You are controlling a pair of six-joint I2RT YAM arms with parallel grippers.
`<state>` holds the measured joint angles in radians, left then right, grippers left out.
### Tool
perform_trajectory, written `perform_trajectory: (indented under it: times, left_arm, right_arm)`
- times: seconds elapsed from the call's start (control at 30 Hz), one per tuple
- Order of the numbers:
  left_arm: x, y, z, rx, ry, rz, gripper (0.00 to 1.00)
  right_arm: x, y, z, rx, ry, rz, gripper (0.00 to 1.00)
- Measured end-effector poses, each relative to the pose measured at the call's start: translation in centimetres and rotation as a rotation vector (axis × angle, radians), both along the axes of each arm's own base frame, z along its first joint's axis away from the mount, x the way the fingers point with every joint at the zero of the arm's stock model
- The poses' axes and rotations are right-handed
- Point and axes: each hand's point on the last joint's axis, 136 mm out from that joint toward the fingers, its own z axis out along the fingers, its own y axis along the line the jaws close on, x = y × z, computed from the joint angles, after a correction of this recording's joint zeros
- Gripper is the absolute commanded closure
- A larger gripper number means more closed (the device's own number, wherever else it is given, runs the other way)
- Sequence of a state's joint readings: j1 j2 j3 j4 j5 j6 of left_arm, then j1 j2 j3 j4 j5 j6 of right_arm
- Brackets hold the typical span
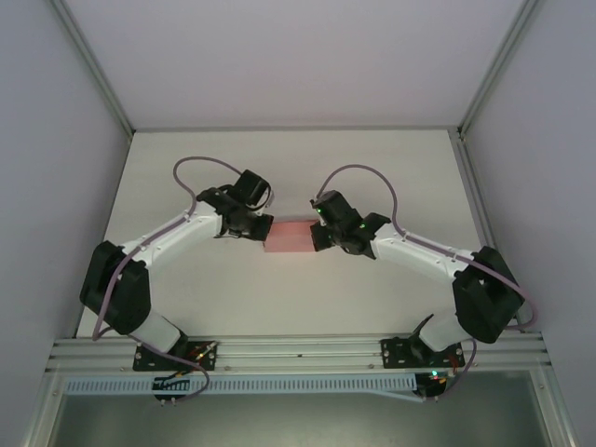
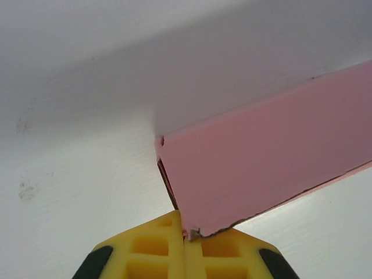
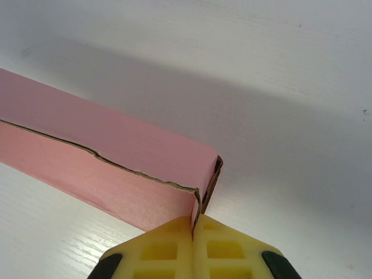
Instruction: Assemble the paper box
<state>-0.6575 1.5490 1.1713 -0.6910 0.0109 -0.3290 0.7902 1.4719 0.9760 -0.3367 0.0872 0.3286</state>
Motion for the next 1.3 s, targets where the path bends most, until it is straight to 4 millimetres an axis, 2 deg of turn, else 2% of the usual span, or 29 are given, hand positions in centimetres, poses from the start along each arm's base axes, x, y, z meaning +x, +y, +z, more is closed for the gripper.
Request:
perform_trajectory:
  times: [0.1, 0.17, 0.23, 0.3, 0.43, 0.53, 0.67, 0.77, 0.9, 1.17, 1.3]
  left_arm:
    - [-0.1, 0.0, 0.0, -0.002, -0.03, -0.003, 1.0]
    - [-0.1, -0.1, 0.0, 0.001, -0.042, -0.004, 1.0]
    - [-0.1, -0.1, 0.1, 0.004, -0.049, -0.006, 1.0]
    - [-0.2, -0.4, 0.1, 0.002, -0.052, -0.013, 1.0]
    - [-0.4, -0.6, 0.1, 0.001, -0.052, -0.022, 1.0]
    - [-0.4, -0.6, 0.1, 0.002, -0.053, -0.022, 1.0]
    - [-0.3, -0.6, 0.1, 0.004, -0.055, -0.021, 1.0]
    - [-0.3, -0.6, 0.1, 0.006, -0.057, -0.022, 1.0]
    - [-0.4, -0.6, 0.1, 0.008, -0.058, -0.025, 1.0]
    - [-1.4, -0.4, 0.1, 0.016, -0.026, -0.056, 0.5]
    - [-2.2, -1.1, 1.7, -0.034, -0.018, -0.08, 0.35]
  right_arm:
    - [-0.1, 0.0, -0.1, -0.005, -0.003, 0.01, 0.75]
    - [-0.2, -0.1, 0.0, -0.006, 0.001, 0.009, 0.59]
    - [-0.5, 0.0, 0.2, 0.01, 0.011, 0.008, 0.57]
    - [-0.8, 0.2, 0.6, 0.03, 0.013, 0.006, 0.43]
    - [-0.4, -0.3, 2.2, 0.081, 0.01, -0.051, 0.32]
    - [0.9, -1.3, 3.2, 0.12, 0.005, -0.113, 0.33]
    - [2.3, -2.2, 3.6, 0.18, 0.021, -0.18, 0.43]
    - [2.9, -2.4, 3.0, 0.189, 0.047, -0.203, 0.48]
    - [2.7, -2.1, 0.9, 0.168, 0.109, -0.207, 0.54]
    - [2.3, -2.0, 0.0, 0.195, 0.124, -0.225, 0.61]
    - [2.1, -1.9, -0.2, 0.193, 0.113, -0.228, 0.61]
